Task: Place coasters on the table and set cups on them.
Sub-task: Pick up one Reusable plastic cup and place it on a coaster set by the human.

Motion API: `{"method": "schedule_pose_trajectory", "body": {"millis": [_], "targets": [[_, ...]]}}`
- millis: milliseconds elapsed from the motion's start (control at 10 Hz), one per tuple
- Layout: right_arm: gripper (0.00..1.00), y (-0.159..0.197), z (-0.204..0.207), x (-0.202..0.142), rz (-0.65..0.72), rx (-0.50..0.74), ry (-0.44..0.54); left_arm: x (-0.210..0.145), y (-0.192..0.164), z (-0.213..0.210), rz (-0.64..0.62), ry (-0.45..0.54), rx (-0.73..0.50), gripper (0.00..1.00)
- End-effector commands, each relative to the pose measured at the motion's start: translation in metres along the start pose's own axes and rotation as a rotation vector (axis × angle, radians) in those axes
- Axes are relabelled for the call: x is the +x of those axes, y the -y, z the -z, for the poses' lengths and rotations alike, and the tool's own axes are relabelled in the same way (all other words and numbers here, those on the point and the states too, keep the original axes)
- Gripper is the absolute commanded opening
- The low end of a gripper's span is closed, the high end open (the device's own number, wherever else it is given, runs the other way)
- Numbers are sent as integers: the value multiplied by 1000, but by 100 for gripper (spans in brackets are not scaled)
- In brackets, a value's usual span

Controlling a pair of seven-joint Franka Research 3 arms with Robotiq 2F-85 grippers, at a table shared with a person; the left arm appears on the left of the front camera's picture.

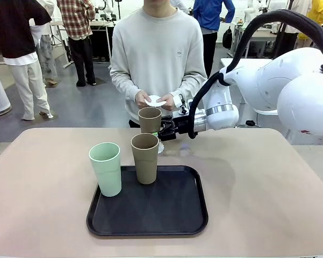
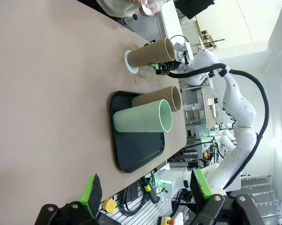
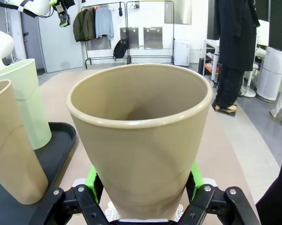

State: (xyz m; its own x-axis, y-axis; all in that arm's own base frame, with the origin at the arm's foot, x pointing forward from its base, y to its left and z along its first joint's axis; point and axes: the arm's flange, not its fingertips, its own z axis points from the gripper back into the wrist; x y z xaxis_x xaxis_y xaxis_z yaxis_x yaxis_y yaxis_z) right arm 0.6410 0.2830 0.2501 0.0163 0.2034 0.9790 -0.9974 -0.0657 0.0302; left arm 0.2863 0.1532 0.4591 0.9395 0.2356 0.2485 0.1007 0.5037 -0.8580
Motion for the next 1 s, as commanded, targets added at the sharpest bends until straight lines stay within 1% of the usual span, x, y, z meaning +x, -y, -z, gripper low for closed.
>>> {"method": "schedule_pose_trajectory", "body": {"millis": [0,700,900], "targets": [[84,-2,0,-2,38,-9,0,-1,-2,-1,14,5,-13,100],[84,2,-1,-11,63,-8,-10,-1,-2,-1,14,5,-13,100],[100,1,-2,-11,82,-1,-23,-1,-2,-1,14,5,-13,100]]}}
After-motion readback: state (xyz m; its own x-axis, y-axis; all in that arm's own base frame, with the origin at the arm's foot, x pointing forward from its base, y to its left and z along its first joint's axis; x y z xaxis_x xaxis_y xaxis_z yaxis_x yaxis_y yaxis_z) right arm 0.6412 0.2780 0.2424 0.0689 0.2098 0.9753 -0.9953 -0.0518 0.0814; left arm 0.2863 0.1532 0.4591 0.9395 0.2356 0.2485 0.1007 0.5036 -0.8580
